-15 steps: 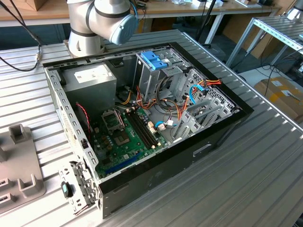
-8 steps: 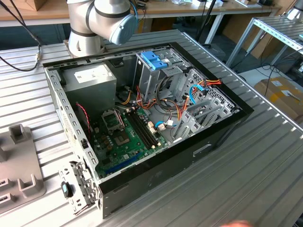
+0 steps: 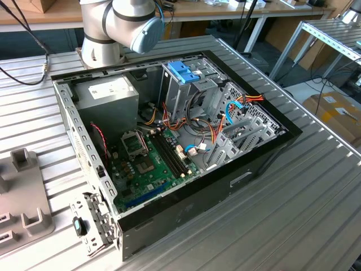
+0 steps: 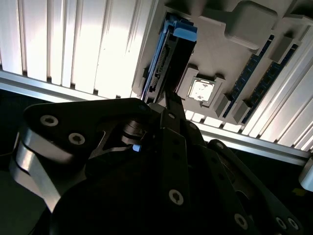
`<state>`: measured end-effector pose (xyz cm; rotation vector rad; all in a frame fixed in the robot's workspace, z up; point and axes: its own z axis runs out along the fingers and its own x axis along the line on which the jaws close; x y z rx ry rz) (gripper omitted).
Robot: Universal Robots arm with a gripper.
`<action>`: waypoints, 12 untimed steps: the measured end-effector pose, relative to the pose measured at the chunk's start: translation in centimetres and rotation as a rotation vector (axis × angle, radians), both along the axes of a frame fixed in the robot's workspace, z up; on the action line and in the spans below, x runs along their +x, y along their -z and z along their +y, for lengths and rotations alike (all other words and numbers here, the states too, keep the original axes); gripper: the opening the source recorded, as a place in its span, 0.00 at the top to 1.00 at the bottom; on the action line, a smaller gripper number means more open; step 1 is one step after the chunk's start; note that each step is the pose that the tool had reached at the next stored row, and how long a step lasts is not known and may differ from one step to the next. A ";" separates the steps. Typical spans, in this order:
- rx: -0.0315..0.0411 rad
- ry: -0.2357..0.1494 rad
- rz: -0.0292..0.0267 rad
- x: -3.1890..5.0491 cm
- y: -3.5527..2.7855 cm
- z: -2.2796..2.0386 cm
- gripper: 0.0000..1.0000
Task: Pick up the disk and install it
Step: 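Pick up the disk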
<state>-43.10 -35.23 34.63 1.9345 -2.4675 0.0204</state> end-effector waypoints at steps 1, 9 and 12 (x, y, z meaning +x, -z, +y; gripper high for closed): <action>0.0000 0.000 0.0000 0.00 0.00 0.00 0.89; 0.0000 0.000 0.0000 0.00 0.00 0.01 0.58; 0.0001 0.000 0.0000 0.00 0.00 0.02 0.46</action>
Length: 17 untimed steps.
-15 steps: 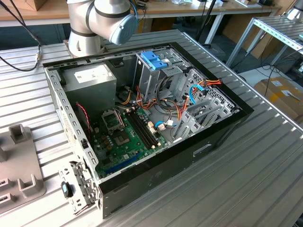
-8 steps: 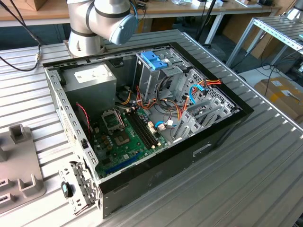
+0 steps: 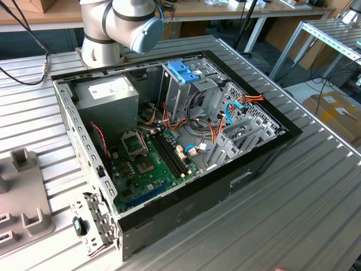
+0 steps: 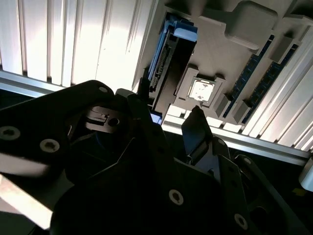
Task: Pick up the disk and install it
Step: 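Pick up the disk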
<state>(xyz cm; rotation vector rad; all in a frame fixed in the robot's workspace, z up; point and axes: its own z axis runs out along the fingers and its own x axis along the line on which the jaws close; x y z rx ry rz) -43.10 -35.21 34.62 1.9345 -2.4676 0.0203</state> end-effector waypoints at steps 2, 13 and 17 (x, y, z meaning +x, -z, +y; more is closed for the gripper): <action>-0.0001 0.000 0.0001 0.00 0.00 0.00 0.46; 0.0000 0.000 0.0000 0.00 0.00 0.03 0.46; -0.0001 -0.005 0.0001 0.00 0.00 0.03 0.46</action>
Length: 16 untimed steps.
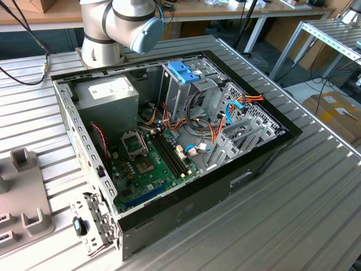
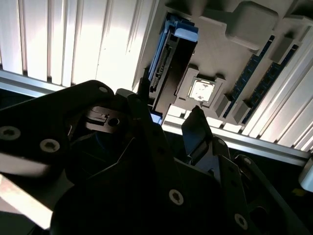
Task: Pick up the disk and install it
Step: 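Pick up the disk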
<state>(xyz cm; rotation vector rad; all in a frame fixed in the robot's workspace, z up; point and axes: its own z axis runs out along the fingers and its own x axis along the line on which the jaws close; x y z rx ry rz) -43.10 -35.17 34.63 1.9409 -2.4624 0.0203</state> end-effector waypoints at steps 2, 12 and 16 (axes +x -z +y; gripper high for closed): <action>0.0000 -0.006 0.0000 0.00 0.01 0.00 0.46; 0.0001 -0.129 0.0000 -0.10 0.66 0.00 0.46; 0.0001 -0.182 -0.0001 -0.15 1.25 0.00 0.46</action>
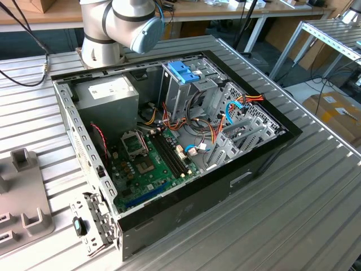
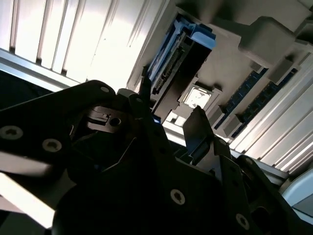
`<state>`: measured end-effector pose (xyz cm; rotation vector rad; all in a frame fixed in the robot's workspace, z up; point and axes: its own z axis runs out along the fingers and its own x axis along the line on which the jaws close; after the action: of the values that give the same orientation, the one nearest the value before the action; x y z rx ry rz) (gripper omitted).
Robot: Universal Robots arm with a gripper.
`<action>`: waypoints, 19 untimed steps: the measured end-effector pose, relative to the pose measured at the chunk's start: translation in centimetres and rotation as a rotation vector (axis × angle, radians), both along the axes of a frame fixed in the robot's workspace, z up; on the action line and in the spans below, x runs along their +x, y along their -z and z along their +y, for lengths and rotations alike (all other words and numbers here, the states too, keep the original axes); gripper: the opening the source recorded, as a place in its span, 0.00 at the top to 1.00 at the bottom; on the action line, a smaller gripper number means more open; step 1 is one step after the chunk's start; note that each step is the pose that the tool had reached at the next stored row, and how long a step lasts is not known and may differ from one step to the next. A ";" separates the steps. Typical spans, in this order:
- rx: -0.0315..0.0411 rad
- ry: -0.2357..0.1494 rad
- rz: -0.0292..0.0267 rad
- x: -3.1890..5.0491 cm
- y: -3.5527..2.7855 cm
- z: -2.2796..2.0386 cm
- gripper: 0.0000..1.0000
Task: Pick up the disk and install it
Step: 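Pick up the disk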
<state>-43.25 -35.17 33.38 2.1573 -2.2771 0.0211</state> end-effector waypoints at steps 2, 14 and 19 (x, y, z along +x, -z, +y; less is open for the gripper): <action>-0.0002 -0.012 0.0004 -0.01 0.08 0.00 0.46; 0.0000 -0.012 -0.0001 -0.01 0.90 0.00 0.46; -0.0001 -0.012 0.0001 -0.01 1.13 0.00 0.46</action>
<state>-43.26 -35.18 32.24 2.1712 -2.2639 0.0211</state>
